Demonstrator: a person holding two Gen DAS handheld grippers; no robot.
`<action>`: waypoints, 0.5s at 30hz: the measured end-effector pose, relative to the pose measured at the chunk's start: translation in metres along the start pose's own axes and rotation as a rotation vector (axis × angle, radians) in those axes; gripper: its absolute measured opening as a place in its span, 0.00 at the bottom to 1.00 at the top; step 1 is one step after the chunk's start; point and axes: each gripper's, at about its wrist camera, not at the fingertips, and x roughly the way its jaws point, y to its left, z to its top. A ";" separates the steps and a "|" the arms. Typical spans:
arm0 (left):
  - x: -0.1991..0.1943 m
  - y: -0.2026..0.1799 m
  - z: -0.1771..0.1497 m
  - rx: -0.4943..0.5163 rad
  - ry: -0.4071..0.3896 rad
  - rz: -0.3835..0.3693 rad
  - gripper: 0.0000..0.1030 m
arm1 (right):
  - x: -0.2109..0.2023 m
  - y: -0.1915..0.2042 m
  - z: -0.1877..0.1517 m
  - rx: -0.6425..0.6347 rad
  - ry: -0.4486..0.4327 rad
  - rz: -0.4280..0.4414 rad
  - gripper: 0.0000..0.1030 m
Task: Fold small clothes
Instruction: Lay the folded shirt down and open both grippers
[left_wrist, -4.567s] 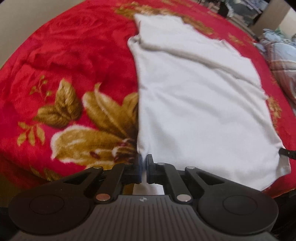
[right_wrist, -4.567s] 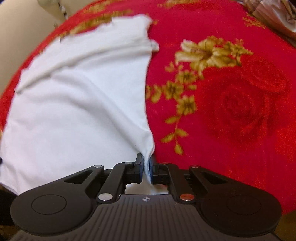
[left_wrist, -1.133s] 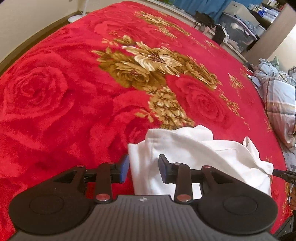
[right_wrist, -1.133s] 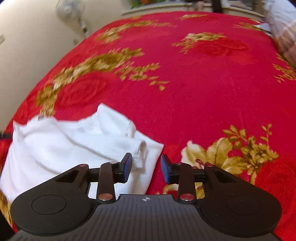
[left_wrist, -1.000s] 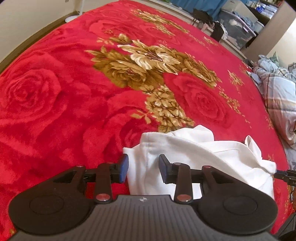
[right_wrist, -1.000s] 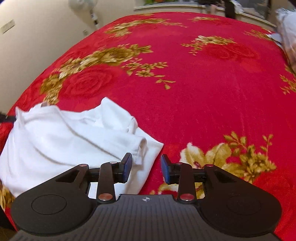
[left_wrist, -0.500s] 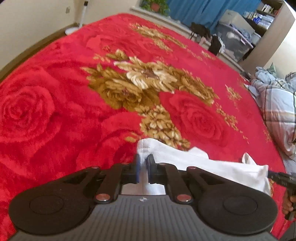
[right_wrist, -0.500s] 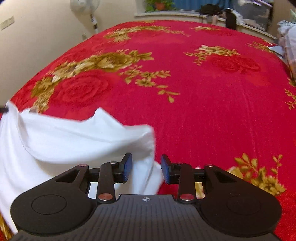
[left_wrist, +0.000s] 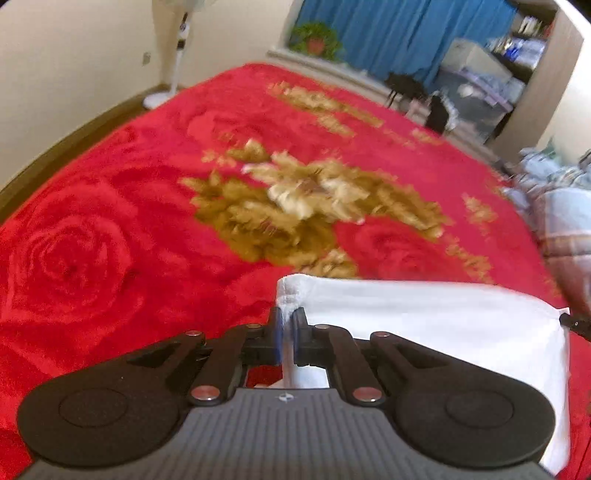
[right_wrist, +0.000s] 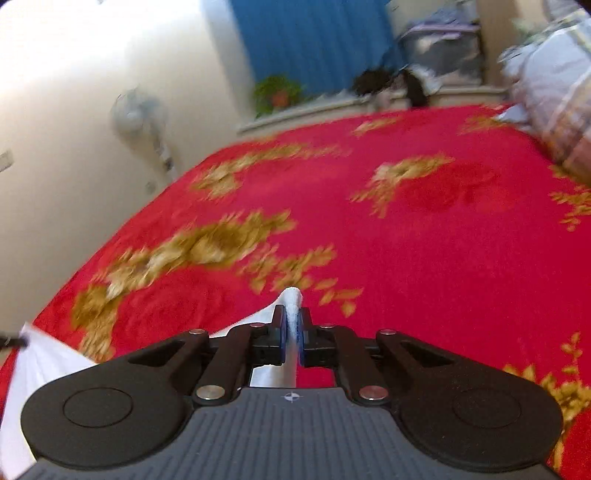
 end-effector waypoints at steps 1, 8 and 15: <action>0.004 0.001 0.000 -0.006 0.029 0.004 0.10 | 0.009 0.000 -0.002 -0.001 0.033 -0.025 0.06; -0.025 0.017 -0.013 -0.059 0.096 -0.008 0.24 | 0.016 0.002 -0.014 0.014 0.180 -0.055 0.13; -0.069 0.017 -0.068 -0.029 0.303 -0.063 0.30 | -0.042 0.008 -0.036 0.009 0.356 -0.034 0.22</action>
